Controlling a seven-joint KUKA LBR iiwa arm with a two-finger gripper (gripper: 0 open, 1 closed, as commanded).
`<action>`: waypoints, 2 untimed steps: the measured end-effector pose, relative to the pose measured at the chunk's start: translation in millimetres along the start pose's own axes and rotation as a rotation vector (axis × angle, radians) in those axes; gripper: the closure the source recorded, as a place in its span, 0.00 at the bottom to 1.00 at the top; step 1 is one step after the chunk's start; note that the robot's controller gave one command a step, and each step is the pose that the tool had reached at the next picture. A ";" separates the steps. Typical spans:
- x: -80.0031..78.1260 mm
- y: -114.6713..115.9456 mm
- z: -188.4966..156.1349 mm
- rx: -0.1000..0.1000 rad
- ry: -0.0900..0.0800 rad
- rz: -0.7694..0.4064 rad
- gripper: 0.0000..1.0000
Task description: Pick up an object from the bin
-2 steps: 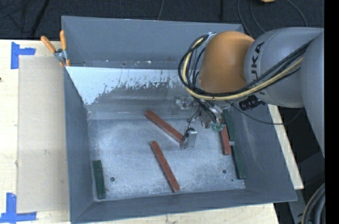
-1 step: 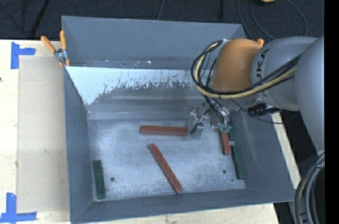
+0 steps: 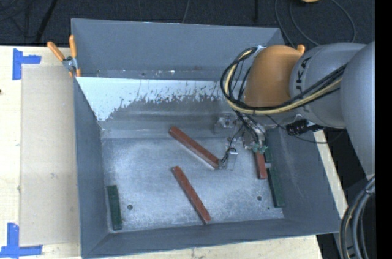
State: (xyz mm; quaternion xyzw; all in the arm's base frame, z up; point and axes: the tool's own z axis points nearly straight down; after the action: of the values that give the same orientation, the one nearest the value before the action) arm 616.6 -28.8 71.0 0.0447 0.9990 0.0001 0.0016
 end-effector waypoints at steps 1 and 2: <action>0.0 0.0 0.0 0.000 0.000 0.000 0.00; 38.0 61.8 -1.0 0.001 0.001 0.560 1.00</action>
Offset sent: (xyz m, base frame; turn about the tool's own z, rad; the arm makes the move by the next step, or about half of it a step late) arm -0.0336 0.0645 -0.0010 0.5634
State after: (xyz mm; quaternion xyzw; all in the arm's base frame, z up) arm 584.3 36.2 71.9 0.3191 0.9477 0.0001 0.0010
